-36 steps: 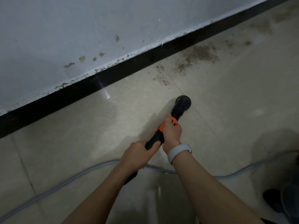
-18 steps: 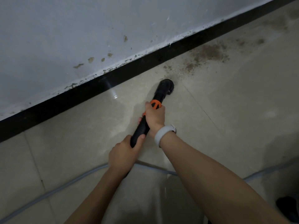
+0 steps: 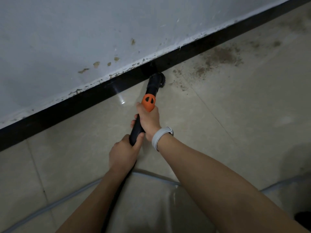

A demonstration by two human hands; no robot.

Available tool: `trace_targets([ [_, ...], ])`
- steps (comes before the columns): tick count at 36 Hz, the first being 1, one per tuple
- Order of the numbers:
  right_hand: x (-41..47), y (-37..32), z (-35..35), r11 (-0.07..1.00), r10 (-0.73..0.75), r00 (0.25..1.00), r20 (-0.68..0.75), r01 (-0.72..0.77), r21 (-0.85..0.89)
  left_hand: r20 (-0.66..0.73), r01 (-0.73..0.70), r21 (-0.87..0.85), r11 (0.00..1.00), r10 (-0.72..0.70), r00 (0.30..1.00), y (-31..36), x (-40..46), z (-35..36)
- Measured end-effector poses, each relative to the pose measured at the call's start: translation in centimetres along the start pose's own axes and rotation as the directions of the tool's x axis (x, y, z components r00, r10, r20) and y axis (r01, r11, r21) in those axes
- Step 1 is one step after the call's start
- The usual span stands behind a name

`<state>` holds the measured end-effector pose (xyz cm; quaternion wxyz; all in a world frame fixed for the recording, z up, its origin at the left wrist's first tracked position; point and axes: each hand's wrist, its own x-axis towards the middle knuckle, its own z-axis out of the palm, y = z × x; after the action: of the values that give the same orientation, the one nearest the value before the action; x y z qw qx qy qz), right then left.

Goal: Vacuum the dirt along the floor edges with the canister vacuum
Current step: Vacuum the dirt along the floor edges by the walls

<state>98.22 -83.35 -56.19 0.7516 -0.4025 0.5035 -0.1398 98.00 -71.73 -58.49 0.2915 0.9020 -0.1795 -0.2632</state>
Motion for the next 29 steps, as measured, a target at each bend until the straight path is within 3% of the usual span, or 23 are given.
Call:
trace_targets([
  [5,0.8,-0.9,-2.1,1.0,0.0,0.987,-0.162,0.002,0.011,0.064,-0.057,0.06,0.997,0.053,0.997,2.0,0.4,1.9],
  [11,0.3,-1.1,-5.6,0.999,-0.028,0.977,-0.209,0.035,0.029,0.15,-0.132,0.098,0.986,0.117,0.982,2.7,-0.7,3.4],
  [16,-0.6,-0.2,-7.1,0.998,-0.047,0.975,-0.216,0.056,0.032,0.225,-0.134,0.013,0.991,0.128,0.966,1.7,-2.3,3.6],
  [25,-0.9,0.0,-5.5,0.997,-0.055,0.96,-0.275,0.068,0.038,0.18,-0.105,-0.094,0.99,0.121,0.976,-1.3,-4.0,2.4],
  [29,-1.4,0.2,-5.0,0.99,-0.037,0.963,-0.268,0.072,0.123,0.155,-0.083,-0.095,0.992,0.097,0.983,-2.1,-4.4,1.9],
])
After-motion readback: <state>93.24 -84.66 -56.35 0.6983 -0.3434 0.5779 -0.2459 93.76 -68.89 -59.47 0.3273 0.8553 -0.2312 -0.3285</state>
